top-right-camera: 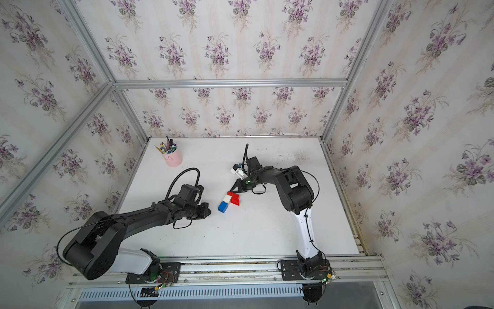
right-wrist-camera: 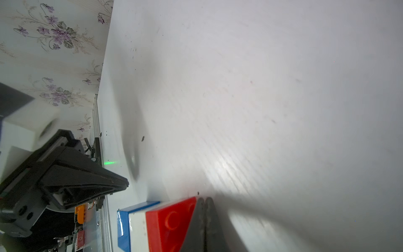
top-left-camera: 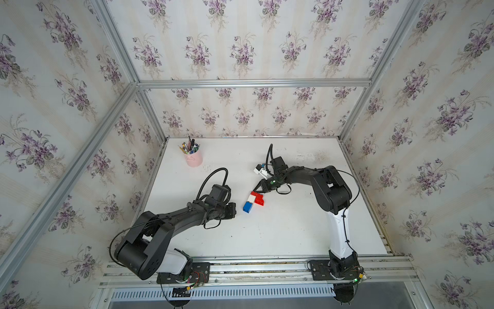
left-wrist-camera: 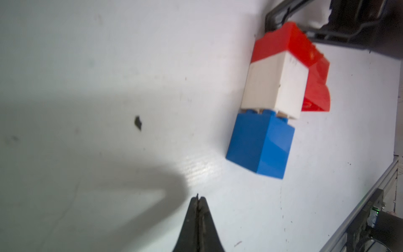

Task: Assemble the letter r with lego
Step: Assemble the lego brick at the center of the board.

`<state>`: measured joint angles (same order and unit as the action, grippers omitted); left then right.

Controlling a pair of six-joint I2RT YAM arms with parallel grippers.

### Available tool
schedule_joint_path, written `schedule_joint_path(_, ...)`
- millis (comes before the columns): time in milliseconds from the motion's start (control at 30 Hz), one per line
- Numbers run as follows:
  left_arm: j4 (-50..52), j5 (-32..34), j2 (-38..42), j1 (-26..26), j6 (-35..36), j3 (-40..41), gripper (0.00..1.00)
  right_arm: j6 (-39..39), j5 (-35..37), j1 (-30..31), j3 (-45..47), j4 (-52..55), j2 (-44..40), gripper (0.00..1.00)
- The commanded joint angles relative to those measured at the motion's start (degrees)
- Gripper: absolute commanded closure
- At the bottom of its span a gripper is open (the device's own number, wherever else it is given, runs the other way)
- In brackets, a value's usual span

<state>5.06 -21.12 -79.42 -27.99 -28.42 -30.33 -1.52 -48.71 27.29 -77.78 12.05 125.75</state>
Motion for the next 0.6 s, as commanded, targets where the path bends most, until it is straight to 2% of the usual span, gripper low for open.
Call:
schedule_joint_path(0,-3.4,-3.0,2.4,-0.8,-1.7,2.0,1.0,0.8,1.2,0.0,-0.3,1.6,0.7,1.0)
schedule_joint_path(167,-5.5,-4.7,2.1,-1.5,-2.1,1.9,1.0,1.1,1.5,0.0,-0.8,2.4,0.9,1.0)
schedule_joint_path(400,-9.6,-6.6,-5.9,-1.6,-1.5,-1.7,1.0,1.3,1.2,0.0,-0.5,2.9,0.6,1.0)
schedule_joint_path(567,-11.4,-7.7,-8.4,-1.7,-1.4,-3.2,1.0,1.4,1.2,0.0,-0.3,2.8,0.3,1.0)
